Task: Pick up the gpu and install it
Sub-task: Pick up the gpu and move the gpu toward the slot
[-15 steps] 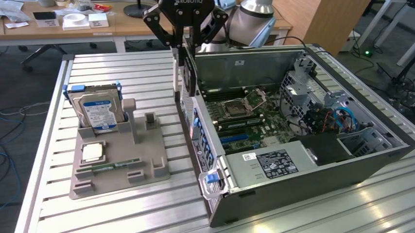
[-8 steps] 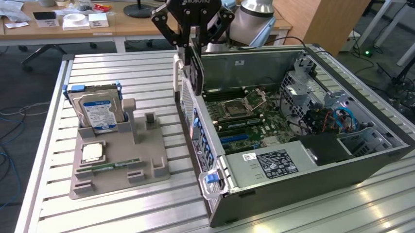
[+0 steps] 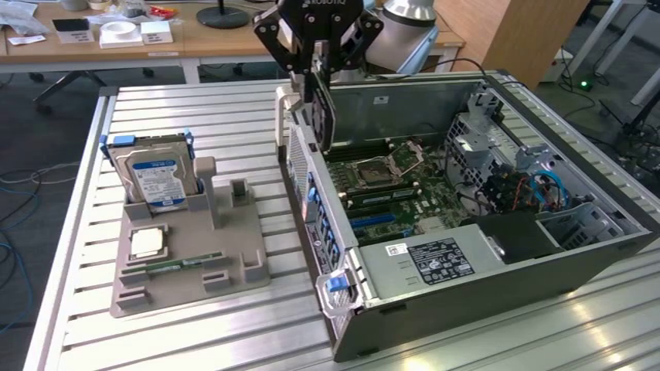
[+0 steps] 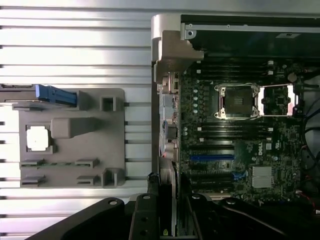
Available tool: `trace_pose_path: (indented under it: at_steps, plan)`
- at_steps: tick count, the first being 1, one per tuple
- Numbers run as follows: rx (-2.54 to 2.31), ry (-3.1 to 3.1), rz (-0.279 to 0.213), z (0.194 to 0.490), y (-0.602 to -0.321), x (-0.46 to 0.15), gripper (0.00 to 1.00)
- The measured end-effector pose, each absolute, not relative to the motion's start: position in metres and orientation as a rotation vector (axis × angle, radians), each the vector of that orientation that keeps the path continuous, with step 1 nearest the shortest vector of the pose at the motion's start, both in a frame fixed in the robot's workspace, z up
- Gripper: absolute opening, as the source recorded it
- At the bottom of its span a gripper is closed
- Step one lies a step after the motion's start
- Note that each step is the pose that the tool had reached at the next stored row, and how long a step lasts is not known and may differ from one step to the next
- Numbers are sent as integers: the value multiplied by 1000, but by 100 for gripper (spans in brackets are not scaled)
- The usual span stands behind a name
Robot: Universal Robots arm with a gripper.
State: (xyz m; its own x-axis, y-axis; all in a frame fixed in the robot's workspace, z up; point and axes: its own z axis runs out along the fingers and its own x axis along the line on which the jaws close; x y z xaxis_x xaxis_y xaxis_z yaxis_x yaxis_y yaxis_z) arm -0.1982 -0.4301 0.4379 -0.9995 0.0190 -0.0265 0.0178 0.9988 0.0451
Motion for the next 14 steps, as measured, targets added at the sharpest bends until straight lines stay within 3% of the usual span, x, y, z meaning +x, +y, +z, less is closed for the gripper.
trace_pose_path:
  at_steps: [14]
  plan:
    - [29, 3114, 70, 438, -427, -175, 26]
